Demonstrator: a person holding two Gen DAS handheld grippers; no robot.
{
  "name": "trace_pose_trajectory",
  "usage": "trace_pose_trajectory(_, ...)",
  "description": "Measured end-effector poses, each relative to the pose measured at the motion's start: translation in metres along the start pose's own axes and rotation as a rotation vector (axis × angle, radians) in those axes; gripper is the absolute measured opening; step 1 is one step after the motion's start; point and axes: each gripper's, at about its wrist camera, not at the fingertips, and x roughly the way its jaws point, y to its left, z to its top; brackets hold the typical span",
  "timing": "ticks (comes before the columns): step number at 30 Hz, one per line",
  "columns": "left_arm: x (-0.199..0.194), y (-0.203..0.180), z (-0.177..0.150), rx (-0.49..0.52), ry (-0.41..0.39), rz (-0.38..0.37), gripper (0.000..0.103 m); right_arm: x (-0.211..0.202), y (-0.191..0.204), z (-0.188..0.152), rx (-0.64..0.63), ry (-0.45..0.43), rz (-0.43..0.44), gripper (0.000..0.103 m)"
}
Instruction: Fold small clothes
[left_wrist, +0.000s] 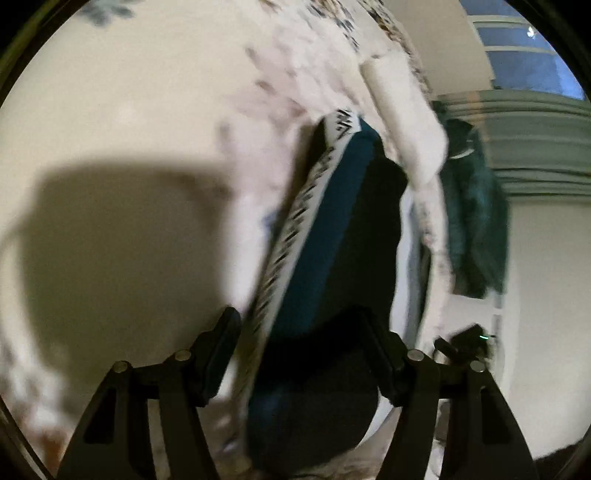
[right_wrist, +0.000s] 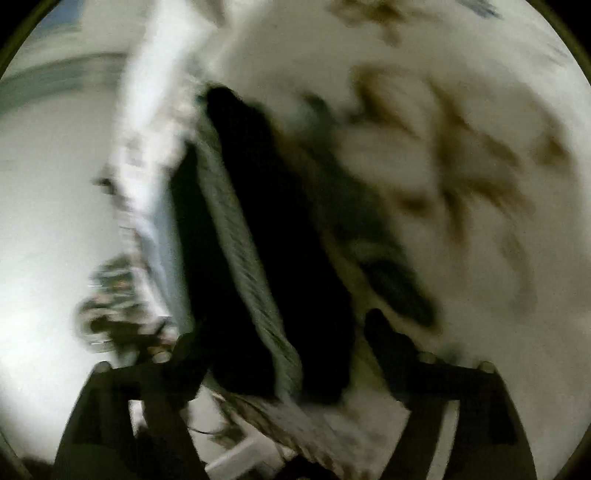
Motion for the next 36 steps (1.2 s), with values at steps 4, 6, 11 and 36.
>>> trace_pose_trajectory(4, 0.032, -0.001, 0.018, 0.013, 0.073, -0.129, 0.071, 0.051, -0.022, 0.023, 0.026, 0.122, 0.164, 0.089)
trace_pose_trajectory(6, 0.041, -0.007, 0.023, 0.032, 0.088, -0.144, 0.071, 0.067, -0.012, 0.028, -0.011, 0.168, 0.238, 0.091)
trace_pose_trajectory(11, 0.047, -0.025, 0.023, 0.075, 0.042, -0.149, 0.069, 0.096, 0.014, 0.016, -0.066, 0.223, 0.265, 0.075)
trace_pose_trajectory(36, 0.048, -0.212, 0.263, 0.426, 0.049, -0.112, 0.032, 0.027, 0.198, 0.137, -0.109, -0.251, 0.201, 0.028)
